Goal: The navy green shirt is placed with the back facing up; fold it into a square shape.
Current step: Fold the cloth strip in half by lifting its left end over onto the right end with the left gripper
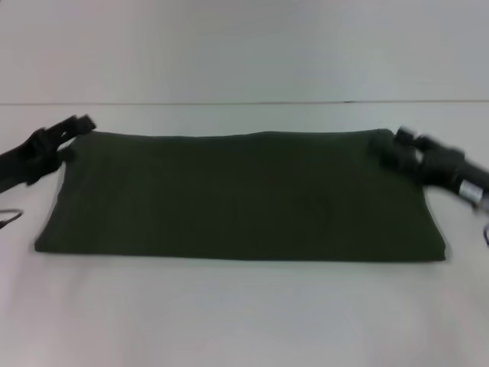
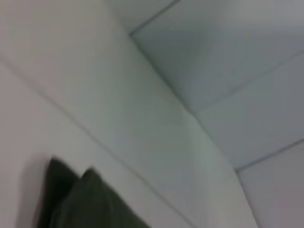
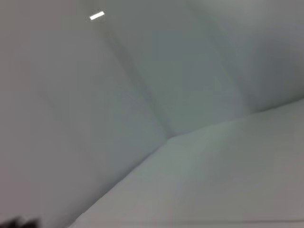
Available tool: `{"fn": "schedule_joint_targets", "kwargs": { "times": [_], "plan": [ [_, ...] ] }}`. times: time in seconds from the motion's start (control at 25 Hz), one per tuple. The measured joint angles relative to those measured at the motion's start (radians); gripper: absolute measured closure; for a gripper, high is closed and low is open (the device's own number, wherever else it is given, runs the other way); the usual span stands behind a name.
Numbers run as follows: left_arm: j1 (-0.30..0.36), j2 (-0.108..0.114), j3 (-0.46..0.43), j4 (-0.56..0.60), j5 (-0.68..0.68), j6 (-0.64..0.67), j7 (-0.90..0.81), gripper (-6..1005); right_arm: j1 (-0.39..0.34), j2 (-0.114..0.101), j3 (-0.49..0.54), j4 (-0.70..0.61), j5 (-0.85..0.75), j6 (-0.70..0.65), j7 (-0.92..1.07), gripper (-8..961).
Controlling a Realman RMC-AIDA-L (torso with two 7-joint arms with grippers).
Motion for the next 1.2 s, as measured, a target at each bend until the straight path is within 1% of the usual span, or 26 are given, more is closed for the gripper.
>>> {"fn": "schedule_joint_targets", "kwargs": {
  "times": [0.04,0.12,0.2,0.24,0.36,0.44,0.52,0.64,0.8,1.0,1.2],
  "plan": [
    [0.017,0.020,0.028,0.003,0.003,0.034,-0.044,285,-0.017,0.000,-0.019,-0.012,-0.018,-0.046,-0.029,199],
    [0.043,0.045,0.051,0.024,0.032,0.101,-0.127,205,-0.048,0.000,-0.046,-0.024,-0.054,-0.122,-0.099,132],
    [0.069,0.054,0.052,0.073,0.090,0.154,-0.201,124,-0.066,0.002,-0.058,-0.025,-0.089,-0.168,-0.162,65],
    [0.083,0.056,0.048,0.104,0.122,0.176,-0.243,122,-0.072,0.004,-0.060,-0.025,-0.107,-0.181,-0.189,32],
    [0.112,0.065,0.023,0.162,0.215,0.234,-0.358,114,-0.081,0.010,-0.064,-0.023,-0.157,-0.217,-0.262,29],
    [0.125,0.072,-0.022,0.169,0.270,0.280,-0.407,112,-0.081,0.012,-0.065,-0.020,-0.180,-0.234,-0.293,27],
    [0.143,0.073,-0.082,0.164,0.308,0.321,-0.444,112,-0.081,0.013,-0.069,-0.017,-0.195,-0.239,-0.319,26],
    [0.168,0.068,-0.120,0.155,0.326,0.331,-0.478,112,-0.081,0.014,-0.087,-0.002,-0.213,-0.231,-0.385,26],
    [0.172,0.064,-0.126,0.133,0.329,0.315,-0.490,112,-0.082,0.014,-0.094,0.016,-0.221,-0.216,-0.437,26],
    [0.163,0.063,-0.125,0.076,0.336,0.249,-0.493,113,-0.082,0.014,-0.096,0.018,-0.222,-0.214,-0.438,26],
    [0.158,0.062,-0.120,0.062,0.337,0.204,-0.495,113,-0.086,0.014,-0.095,0.021,-0.222,-0.213,-0.439,26]
  ]
}}
